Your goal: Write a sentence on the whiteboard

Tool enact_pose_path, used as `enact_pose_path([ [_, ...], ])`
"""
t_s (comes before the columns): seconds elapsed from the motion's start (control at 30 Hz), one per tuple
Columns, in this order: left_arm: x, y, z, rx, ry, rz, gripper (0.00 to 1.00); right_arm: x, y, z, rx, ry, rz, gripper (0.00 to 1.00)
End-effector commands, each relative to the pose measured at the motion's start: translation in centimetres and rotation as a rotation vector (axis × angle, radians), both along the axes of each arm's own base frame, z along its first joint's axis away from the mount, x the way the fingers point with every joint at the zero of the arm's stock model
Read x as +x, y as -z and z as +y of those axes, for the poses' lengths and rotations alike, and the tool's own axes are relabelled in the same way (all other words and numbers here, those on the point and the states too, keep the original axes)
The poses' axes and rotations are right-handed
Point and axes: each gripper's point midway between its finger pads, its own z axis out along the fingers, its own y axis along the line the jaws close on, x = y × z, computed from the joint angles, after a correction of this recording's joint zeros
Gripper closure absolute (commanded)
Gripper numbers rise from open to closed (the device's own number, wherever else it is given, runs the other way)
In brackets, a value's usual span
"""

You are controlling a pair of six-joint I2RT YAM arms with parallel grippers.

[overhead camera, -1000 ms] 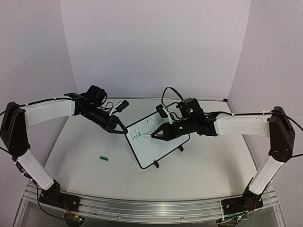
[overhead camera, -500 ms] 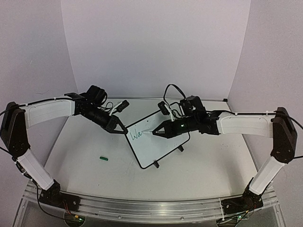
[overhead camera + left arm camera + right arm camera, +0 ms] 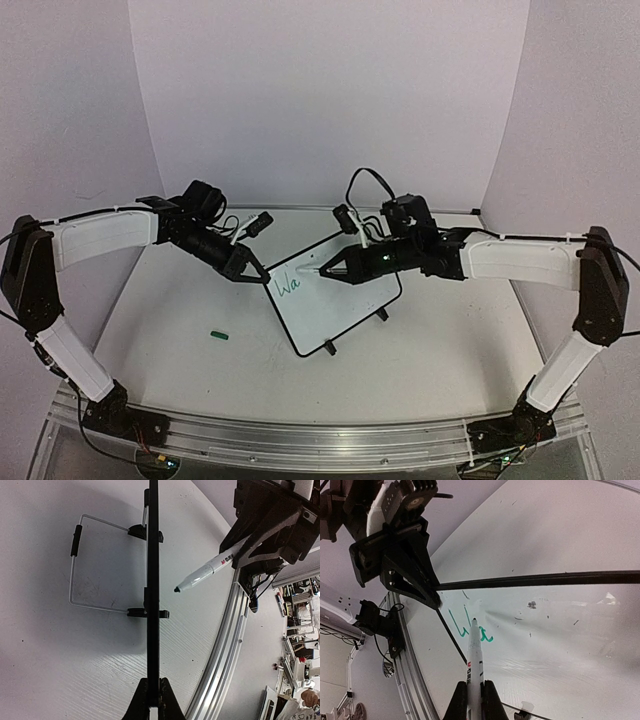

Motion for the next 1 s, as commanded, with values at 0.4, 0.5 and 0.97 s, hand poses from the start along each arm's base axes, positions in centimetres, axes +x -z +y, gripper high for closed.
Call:
enact_pose_path([
  [0.4,-0.4,-0.1,-0.5,0.01,0.041,-0.017,1.0,1.6,-0.1,0.8,0.016,0.036,-0.008,1.0],
  [0.5,-0.5,-0.1,-0.5,0.01,0.041,-0.017,1.0,1.9,0.2,0.5,0.002,0.064,-0.009,1.0],
  [0.97,-0.5,-0.2,-0.5,0.01,0.043,-0.02,1.0,1.2,1.3,-1.5,-0.029,0.111,0.007,1.0],
])
